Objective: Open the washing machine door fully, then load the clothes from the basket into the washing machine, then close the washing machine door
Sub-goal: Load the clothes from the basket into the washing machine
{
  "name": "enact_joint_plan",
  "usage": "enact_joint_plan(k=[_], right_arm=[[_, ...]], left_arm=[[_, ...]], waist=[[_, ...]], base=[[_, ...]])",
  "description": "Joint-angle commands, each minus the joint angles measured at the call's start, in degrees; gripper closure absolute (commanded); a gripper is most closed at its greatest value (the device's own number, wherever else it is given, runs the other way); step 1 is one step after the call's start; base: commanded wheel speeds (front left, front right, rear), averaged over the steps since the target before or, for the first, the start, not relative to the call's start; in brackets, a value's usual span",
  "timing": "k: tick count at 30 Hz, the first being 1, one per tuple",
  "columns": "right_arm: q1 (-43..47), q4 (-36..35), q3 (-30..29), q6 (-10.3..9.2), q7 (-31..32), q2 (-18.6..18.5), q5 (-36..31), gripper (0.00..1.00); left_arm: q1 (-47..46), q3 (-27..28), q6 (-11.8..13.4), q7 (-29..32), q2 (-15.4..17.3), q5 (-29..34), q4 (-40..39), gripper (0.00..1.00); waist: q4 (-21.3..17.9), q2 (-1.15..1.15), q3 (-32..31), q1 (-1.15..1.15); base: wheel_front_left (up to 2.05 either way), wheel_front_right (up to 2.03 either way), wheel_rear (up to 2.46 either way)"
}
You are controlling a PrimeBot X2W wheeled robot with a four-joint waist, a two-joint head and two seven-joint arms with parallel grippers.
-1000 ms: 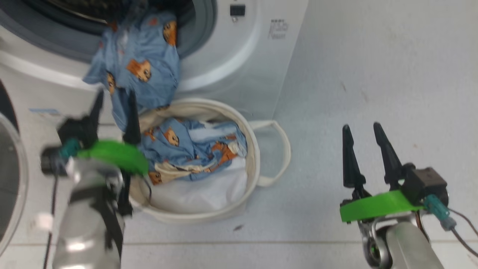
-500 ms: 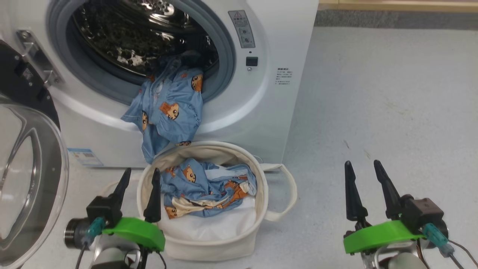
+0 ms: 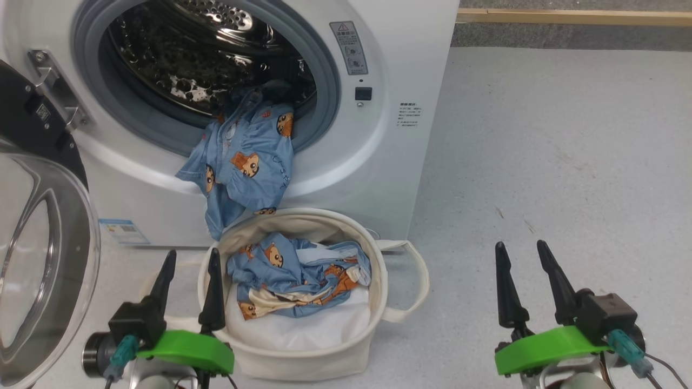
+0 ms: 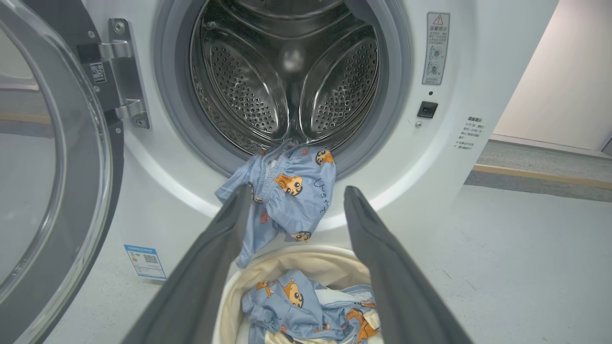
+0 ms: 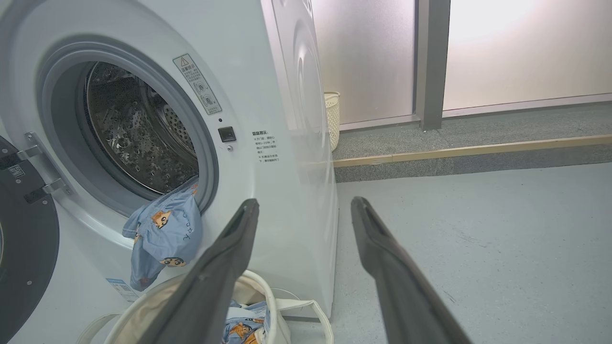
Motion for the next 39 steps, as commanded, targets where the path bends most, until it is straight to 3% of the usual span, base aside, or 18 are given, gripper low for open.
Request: enact_joint_plan(k=[1, 19, 30, 39], right_arm=[[-0.94, -1.56, 1.47, 0.05, -0.29, -0.12, 0.41, 0.00], [-1.87, -1.93, 1.83, 0.05, -0.29, -0.12, 0.42, 0.00], [-6.55, -3.73, 2.82, 0.05, -0.29, -0.12, -1.77, 0.00], [-9.76, -5.63, -1.32, 0.05, -0.29, -0.12, -2.69, 0.00]], left_arm=[[-0.83, 1.49, 0.21, -0.27, 0.91, 0.14, -2.12, 0.00], [-3.29, -0.13, -0.01, -0.27, 0.91, -2.56, 3.09, 0.00], [-20.18, 4.60, -3.89, -0.27, 1.11, -7.08, 17.92, 0.00], [-36.55, 3.90, -4.56, -0.27, 2.21, -5.17, 31.03, 0.00]], waist=[[-0.02, 0.00, 0.13, 0.01], [-0.92, 0.00, 3.12, 0.01], [-1.75, 0.00, 15.87, 0.01], [-2.68, 0.00, 25.70, 0.01]], base=[[0.00, 0.00, 0.00], [0.00, 0.00, 0.00], [0.00, 0.00, 0.00], [0.00, 0.00, 0.00]])
